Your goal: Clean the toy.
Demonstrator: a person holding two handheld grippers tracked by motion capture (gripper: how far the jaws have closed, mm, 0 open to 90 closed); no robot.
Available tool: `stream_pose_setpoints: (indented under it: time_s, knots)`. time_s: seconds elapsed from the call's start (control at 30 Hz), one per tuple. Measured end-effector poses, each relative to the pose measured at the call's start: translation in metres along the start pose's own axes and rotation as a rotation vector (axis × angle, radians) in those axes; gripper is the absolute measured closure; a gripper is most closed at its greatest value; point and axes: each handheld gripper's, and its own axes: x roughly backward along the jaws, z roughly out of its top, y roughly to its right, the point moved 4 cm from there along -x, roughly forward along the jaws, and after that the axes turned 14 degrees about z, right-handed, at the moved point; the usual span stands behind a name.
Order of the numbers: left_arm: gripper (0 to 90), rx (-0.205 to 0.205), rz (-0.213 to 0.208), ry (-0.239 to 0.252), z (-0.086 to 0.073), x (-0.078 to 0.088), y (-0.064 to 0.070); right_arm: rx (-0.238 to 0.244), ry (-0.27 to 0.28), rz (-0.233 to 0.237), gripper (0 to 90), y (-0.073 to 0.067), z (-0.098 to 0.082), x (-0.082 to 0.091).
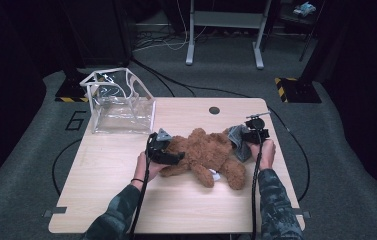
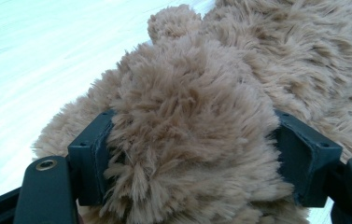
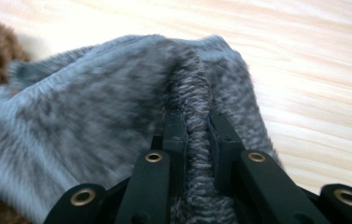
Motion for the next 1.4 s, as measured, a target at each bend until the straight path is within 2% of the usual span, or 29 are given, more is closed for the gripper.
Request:
stream_pose_setpoints:
  time_s: [0.07,0.1,0.13,0.17,0.23,0.27,0.33,0.47,0.6,0.63,0.73,0.8,0.97,1.07,1.3,1.4]
  knots:
    - [24.3,0.001,0.0,0.001,0.0,0.0,0.0,-0.015,0.045,0.005,79.7,0.003,0.002,0.01]
    - [24.3,0.002,0.0,0.001,0.0,0.0,0.0,-0.015,0.082,0.043,79.6,0.004,0.005,0.019]
    - [24.3,0.004,0.0,-0.001,0.0,0.0,0.001,-0.015,0.111,0.061,79.5,0.003,0.007,0.024]
    - [24.4,0.004,0.0,-0.001,0.0,0.0,0.001,0.001,0.151,0.097,79.5,0.0,0.011,0.035]
    - [24.3,0.005,0.001,0.001,0.0,0.0,0.001,0.033,0.187,0.14,79.4,-0.006,0.016,0.044]
    - [24.3,0.006,0.001,0.001,0.0,0.0,0.001,0.06,0.202,0.162,79.4,-0.013,0.019,0.05]
    - [24.3,0.006,0.001,0.003,0.0,0.0,0.001,0.085,0.2,0.212,79.4,-0.026,0.023,0.054]
    - [24.3,0.005,0.001,0.003,0.0,0.0,0.001,0.145,0.184,0.26,79.3,-0.045,0.027,0.052]
    - [24.3,0.001,0.002,0.002,0.0,0.0,0.001,0.193,0.132,0.298,79.3,-0.057,0.025,0.038]
    - [24.3,0.001,0.003,0.002,0.0,0.0,0.001,0.193,0.102,0.314,79.2,-0.06,0.023,0.034]
    - [24.3,-0.002,0.004,0.003,0.0,0.0,0.002,0.213,0.059,0.311,79.3,-0.062,0.019,0.023]
    - [24.3,-0.005,0.004,-0.004,0.0,0.001,0.001,0.203,0.047,0.301,79.2,-0.061,0.018,0.017]
    - [24.3,-0.003,0.004,0.001,0.0,0.001,0.001,0.201,-0.019,0.243,79.2,-0.054,0.009,-0.002]
    - [24.3,0.001,0.001,0.004,0.0,0.0,0.001,0.177,-0.005,0.228,79.2,-0.05,0.008,-0.006]
    - [24.3,-0.002,0.003,0.003,0.0,0.0,0.001,0.175,-0.002,0.127,79.3,-0.046,0.012,-0.008]
    - [24.3,-0.003,0.004,0.004,0.0,0.0,0.001,0.166,0.001,0.1,79.3,-0.044,0.013,-0.009]
